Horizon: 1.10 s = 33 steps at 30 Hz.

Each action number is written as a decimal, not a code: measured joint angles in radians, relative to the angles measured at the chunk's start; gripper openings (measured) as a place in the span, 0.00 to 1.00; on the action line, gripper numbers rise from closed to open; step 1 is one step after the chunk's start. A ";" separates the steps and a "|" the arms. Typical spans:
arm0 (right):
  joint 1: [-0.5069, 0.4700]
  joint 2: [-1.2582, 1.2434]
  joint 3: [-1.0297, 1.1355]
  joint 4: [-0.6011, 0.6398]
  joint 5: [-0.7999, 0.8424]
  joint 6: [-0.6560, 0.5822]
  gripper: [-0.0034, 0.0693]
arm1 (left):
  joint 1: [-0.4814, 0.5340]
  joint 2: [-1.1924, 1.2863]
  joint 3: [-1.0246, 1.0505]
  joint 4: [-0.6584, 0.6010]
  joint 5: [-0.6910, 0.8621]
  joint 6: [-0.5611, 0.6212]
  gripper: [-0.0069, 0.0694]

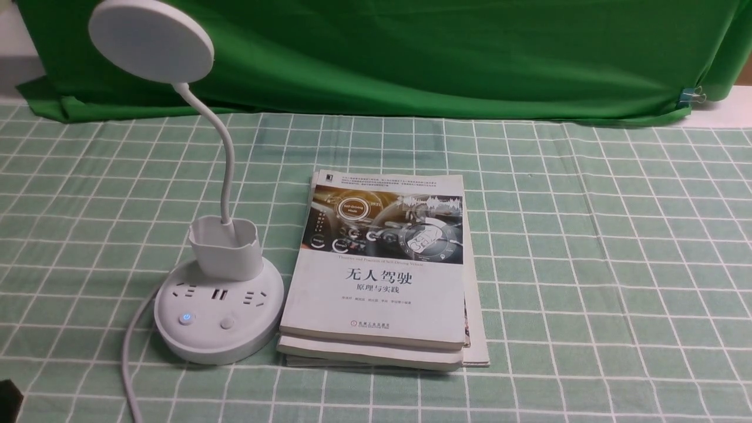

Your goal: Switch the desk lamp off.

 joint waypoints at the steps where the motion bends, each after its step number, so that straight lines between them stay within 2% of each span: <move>1: 0.000 0.000 0.000 0.000 0.000 0.000 0.38 | 0.000 0.000 0.000 -0.001 0.001 0.000 0.09; 33: 0.000 0.000 0.000 0.000 0.000 0.000 0.38 | 0.000 0.000 0.000 -0.001 0.003 -0.012 0.09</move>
